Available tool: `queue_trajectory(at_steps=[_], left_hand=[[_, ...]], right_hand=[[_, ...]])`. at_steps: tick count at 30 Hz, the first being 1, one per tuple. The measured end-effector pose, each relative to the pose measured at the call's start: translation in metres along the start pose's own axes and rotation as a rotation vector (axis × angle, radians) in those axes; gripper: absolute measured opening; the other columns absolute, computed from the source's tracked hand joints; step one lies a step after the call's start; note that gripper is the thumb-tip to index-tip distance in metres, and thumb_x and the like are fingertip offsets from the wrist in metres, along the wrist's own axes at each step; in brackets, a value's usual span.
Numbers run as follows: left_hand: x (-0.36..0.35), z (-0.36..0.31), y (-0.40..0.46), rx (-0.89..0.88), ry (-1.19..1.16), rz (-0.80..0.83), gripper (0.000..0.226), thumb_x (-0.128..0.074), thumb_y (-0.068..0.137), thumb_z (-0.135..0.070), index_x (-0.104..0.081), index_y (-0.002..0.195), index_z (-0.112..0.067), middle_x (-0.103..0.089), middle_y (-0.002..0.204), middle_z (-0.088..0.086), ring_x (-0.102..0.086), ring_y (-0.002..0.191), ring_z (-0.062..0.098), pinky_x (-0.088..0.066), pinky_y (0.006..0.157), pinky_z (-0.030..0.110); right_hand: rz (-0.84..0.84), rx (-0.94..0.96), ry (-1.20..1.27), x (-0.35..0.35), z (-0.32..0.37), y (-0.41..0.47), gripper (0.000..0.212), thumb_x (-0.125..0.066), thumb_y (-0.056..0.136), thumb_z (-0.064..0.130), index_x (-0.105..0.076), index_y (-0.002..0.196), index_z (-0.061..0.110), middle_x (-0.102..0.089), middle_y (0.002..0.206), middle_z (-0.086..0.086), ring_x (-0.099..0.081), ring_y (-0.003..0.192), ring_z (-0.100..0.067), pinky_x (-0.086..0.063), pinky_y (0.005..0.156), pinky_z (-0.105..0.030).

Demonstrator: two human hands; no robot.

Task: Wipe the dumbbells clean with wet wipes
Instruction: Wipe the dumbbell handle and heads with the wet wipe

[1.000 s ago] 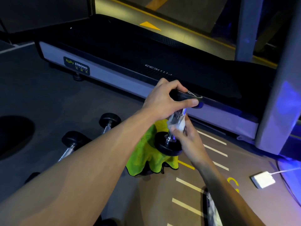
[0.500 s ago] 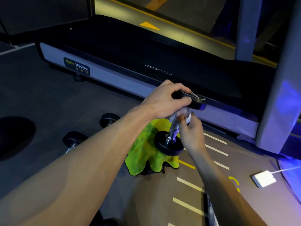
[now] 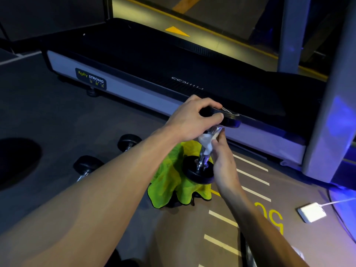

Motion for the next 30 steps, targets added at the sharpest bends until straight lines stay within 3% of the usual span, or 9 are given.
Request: queue_trajectory(at_steps=[3,6,9,13,16,21,25,27,30], left_hand=[[0.001,-0.002,-0.001,-0.003,0.030,-0.018,0.030,-0.074,0.091,-0.051,-0.072,0.120,-0.044,-0.053,0.116,-0.011,-0.059,0.107,0.007,-0.051,0.101,0.036],[-0.001,-0.008,-0.003,-0.033,0.055,-0.044,0.031,-0.076,0.088,-0.056,-0.072,0.117,-0.044,-0.049,0.110,-0.011,-0.056,0.105,0.008,-0.051,0.099,0.034],[-0.001,-0.011,-0.005,-0.037,0.081,-0.075,0.032,-0.079,0.085,-0.058,-0.073,0.113,-0.043,-0.048,0.110,-0.007,-0.052,0.103,0.008,-0.049,0.089,0.031],[0.003,-0.009,-0.004,-0.044,0.074,-0.102,0.033,-0.081,0.083,-0.057,-0.074,0.111,-0.041,-0.048,0.108,-0.005,-0.051,0.095,0.007,-0.048,0.085,0.030],[0.003,-0.009,-0.002,-0.064,0.064,-0.097,0.035,-0.084,0.081,-0.056,-0.075,0.111,-0.040,-0.049,0.110,-0.001,-0.050,0.089,0.003,-0.048,0.083,0.028],[0.006,-0.002,0.001,-0.041,0.038,-0.091,0.034,-0.083,0.082,-0.056,-0.075,0.111,-0.040,-0.048,0.110,-0.002,-0.050,0.083,-0.003,-0.047,0.078,0.024],[0.007,0.001,0.003,-0.032,0.011,-0.091,0.034,-0.084,0.082,-0.054,-0.076,0.111,-0.040,-0.046,0.106,-0.006,-0.049,0.082,-0.003,-0.043,0.077,0.020],[0.006,0.002,0.004,-0.024,0.005,-0.087,0.034,-0.084,0.082,-0.052,-0.076,0.112,-0.040,-0.044,0.104,-0.009,-0.049,0.080,-0.005,-0.041,0.076,0.017],[0.005,0.002,0.005,-0.021,-0.004,-0.078,0.033,-0.084,0.083,-0.053,-0.076,0.112,-0.040,-0.043,0.104,-0.008,-0.049,0.081,-0.004,-0.039,0.074,0.014]], right_hand=[[-0.084,0.054,-0.299,0.011,0.000,-0.004,0.062,-0.054,0.104,0.034,-0.033,0.162,0.033,-0.066,0.127,0.032,-0.061,0.123,-0.001,-0.046,0.108,-0.032],[-0.226,0.110,-0.451,0.018,0.006,-0.012,0.043,-0.064,0.102,0.031,-0.053,0.144,0.024,-0.072,0.102,0.018,-0.069,0.097,-0.010,-0.047,0.080,-0.028],[-0.297,0.090,-0.491,0.021,0.007,-0.011,0.020,-0.067,0.100,0.034,-0.060,0.113,0.019,-0.069,0.083,0.009,-0.066,0.077,-0.019,-0.047,0.068,-0.036],[-0.308,0.053,-0.500,0.023,0.022,0.002,0.022,-0.068,0.099,0.034,-0.060,0.102,0.014,-0.066,0.086,0.003,-0.062,0.085,-0.028,-0.037,0.067,-0.034],[-0.363,0.067,-0.430,0.027,0.037,0.013,0.010,-0.062,0.101,0.025,-0.060,0.097,0.016,-0.066,0.084,0.004,-0.064,0.087,-0.028,-0.044,0.072,-0.034],[-0.130,0.070,-0.228,0.017,0.022,0.019,0.024,-0.048,0.111,0.032,-0.068,0.099,0.026,-0.073,0.086,0.003,-0.067,0.078,-0.009,-0.049,0.069,-0.019],[-0.023,-0.130,-0.004,0.013,-0.011,0.014,0.050,-0.036,0.114,0.036,-0.076,0.091,0.017,-0.078,0.088,-0.005,-0.069,0.087,-0.026,-0.051,0.080,-0.042],[-0.034,-0.180,0.056,0.013,-0.008,0.013,0.052,-0.037,0.113,0.029,-0.074,0.080,0.015,-0.076,0.078,-0.004,-0.066,0.079,-0.028,-0.051,0.074,-0.043],[0.023,-0.014,-0.104,0.009,0.019,0.027,0.047,-0.040,0.110,0.033,-0.066,0.085,0.003,-0.068,0.076,-0.005,-0.061,0.074,-0.021,-0.048,0.073,-0.038]])
Point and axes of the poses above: each hand's wrist, its own y-axis towards the middle knuckle, its own x-axis out of the back of the hand, z = x × y, the point moved 10 cm from there along y, towards the middle knuckle
